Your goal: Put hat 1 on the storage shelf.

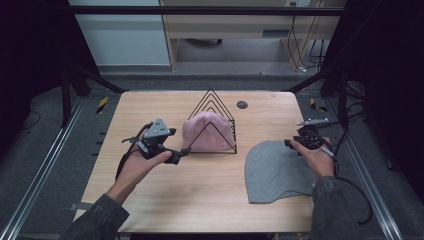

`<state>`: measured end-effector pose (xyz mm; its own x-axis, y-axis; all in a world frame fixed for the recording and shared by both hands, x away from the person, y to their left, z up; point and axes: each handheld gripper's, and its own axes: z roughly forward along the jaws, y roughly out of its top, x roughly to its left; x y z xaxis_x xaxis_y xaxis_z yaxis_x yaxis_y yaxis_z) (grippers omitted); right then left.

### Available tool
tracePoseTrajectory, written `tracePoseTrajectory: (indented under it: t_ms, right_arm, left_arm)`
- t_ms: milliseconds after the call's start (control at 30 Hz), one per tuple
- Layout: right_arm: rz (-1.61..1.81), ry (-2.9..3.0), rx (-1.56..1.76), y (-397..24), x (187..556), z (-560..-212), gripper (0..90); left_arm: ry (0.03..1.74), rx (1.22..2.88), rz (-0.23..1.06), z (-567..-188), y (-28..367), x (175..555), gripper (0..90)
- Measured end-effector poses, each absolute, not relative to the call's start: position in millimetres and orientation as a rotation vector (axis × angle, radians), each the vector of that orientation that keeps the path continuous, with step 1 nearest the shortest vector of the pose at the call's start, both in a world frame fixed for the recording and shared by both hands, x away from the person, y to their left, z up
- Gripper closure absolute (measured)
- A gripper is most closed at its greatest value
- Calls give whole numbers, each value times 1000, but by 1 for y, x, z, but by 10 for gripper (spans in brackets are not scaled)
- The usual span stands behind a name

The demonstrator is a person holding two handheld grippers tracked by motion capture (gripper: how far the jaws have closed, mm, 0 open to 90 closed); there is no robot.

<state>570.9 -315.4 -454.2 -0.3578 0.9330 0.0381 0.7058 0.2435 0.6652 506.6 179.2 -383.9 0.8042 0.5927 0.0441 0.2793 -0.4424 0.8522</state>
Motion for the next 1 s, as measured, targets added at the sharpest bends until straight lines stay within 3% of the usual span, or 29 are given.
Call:
tracePoseTrajectory:
  t_ms: [67, 300, 633, 767, 800, 833, 867, 1000]
  right_arm:
    - [836, 2167, 1518, -316, 576, -461, 515]
    - [777, 2196, 1542, -312, 585, -476, 441]
    - [737, 2243, 1536, -306, 588, -484, 442]
    - [713, 2275, 1510, -304, 586, -482, 588]
    - [711, 2292, 1492, -305, 584, -481, 683]
    - [711, 2292, 1492, -305, 584, -481, 683]
    - [720, 2308, 1485, -305, 583, -481, 778]
    - [740, 2316, 1474, -306, 580, -481, 852]
  left_arm:
    - [667, 2067, 435, -395, 184, 500, 51]
    - [721, 2123, 421, -434, 201, 483, 51]
    - [744, 2128, 429, -439, 216, 477, 57]
    - [762, 2122, 434, -440, 221, 477, 60]
    - [769, 2120, 433, -441, 222, 477, 63]
    - [776, 2119, 434, -441, 223, 478, 63]
    - [779, 2117, 433, -441, 223, 478, 66]
    - [778, 2122, 429, -443, 223, 477, 66]
